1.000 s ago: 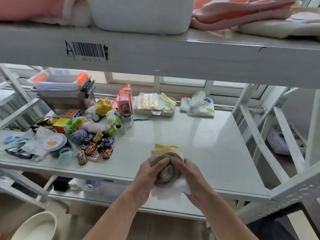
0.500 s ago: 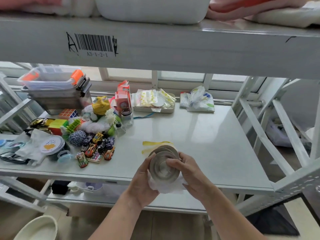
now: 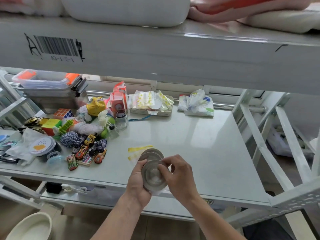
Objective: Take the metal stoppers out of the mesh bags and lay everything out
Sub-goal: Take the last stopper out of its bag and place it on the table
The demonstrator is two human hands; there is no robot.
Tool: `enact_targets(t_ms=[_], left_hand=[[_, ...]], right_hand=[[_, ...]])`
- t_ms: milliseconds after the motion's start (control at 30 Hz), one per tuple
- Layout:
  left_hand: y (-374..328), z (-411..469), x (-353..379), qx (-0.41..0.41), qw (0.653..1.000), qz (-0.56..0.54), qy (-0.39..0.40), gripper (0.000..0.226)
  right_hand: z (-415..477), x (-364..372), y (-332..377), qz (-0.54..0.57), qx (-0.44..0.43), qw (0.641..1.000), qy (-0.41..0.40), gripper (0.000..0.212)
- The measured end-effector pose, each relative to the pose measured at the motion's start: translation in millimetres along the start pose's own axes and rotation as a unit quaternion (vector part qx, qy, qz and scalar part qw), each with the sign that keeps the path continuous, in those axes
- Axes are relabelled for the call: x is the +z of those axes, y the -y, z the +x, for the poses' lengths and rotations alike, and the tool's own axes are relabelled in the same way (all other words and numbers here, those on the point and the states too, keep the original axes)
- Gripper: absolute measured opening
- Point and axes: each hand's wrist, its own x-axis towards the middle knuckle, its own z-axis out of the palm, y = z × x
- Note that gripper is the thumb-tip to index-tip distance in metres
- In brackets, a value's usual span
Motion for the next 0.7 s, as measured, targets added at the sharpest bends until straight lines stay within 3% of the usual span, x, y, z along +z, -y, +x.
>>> enact_targets(t_ms=[133, 267, 400, 533, 700], left_hand=[[-2.3, 0.6, 6.8, 0.027, 0.999, 0.002, -0.019, 0.039], [-11.8, -0.3, -7.2, 0.063, 0.997, -0.017, -0.051, 0.065], [-14.2, -6.9, -25.6, 0.072, 0.996, -0.021, -0.058, 0.059], [-14.0, -17.8, -38.3, 0.081, 0.995, 0.007, -0.056, 0.037], [-16.8, -28.6, -49.7, 0.084, 0.994, 0.037, -0.067, 0.037]], right_hand=[[23.9, -15.5, -11.1, 0.127, 0.104, 0.985, 0.051, 0.003], [58.5, -26.1, -22.4, 0.222, 0.205, 0.953, -0.035, 0.011], [105.6, -25.8, -43.1, 0.257, 0.314, 0.909, -0.093, 0.012], [134.8, -11.5, -65.0, 0.218, 0.373, 0.893, -0.131, 0.012], [157.7, 9.1, -78.2, 0.148, 0.394, 0.897, -0.133, 0.006]])
